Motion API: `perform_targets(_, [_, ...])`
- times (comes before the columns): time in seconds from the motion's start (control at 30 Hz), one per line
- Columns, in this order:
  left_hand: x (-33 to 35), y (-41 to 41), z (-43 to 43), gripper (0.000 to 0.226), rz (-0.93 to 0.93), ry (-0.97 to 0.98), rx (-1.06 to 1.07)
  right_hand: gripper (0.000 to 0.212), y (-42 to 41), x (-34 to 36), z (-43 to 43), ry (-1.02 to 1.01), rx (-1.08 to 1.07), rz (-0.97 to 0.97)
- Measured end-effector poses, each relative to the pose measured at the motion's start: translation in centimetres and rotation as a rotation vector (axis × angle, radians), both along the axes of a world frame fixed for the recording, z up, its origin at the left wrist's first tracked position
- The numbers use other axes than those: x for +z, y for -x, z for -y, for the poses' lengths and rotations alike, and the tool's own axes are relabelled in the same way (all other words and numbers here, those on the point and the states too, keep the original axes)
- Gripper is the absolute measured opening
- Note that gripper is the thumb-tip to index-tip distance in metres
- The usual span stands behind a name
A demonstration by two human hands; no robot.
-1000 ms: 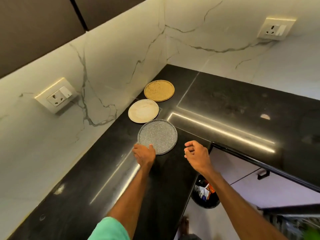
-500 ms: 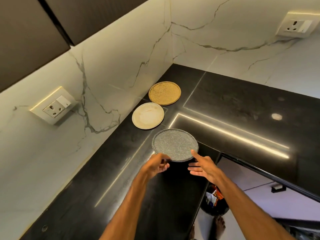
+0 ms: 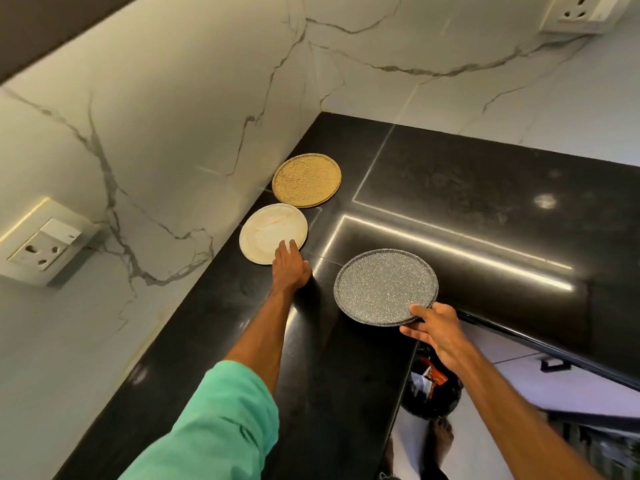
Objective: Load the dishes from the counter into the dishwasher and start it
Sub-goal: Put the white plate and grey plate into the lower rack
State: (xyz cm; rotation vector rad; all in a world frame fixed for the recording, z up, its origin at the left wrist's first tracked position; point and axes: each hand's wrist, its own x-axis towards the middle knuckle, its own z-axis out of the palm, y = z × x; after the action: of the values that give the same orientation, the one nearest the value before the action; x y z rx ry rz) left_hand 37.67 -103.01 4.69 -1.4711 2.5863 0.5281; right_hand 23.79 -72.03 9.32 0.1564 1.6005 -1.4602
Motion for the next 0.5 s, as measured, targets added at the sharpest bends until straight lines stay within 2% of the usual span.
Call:
perform_targets(0.07, [-1.0, 0.6, -0.4, 0.064, 0.064, -0.001, -0.013, 0.023, 0.0, 0.1, -0.7, 0.000, -0.011, 0.000])
perform_targets(0.13, [-1.0, 0.9, -2.4, 0.051, 0.037, 0.083, -0.010, 0.021, -0.1, 0.1, -1.4, 0.002, -0.028, -0.003])
perform_targets(0.23, [-0.8, 0.6, -6.7, 0.037, -0.008, 0.165, -0.115, 0.020, -0.3, 0.2, -2.1, 0.015, -0.059, -0.006])
perform_targets(0.37, [-1.6, -2.2, -12.9, 0.032, -0.086, 0.146, -0.269, 0.025, -0.8, 0.6, -3.0, 0.026, -0.110, -0.017])
perform_targets(0.5, [-1.9, -5.7, -16.8, 0.018, -0.201, 0.082, -0.329, 0.022, -1.1, 1.2, -4.7, 0.031, -0.173, -0.015])
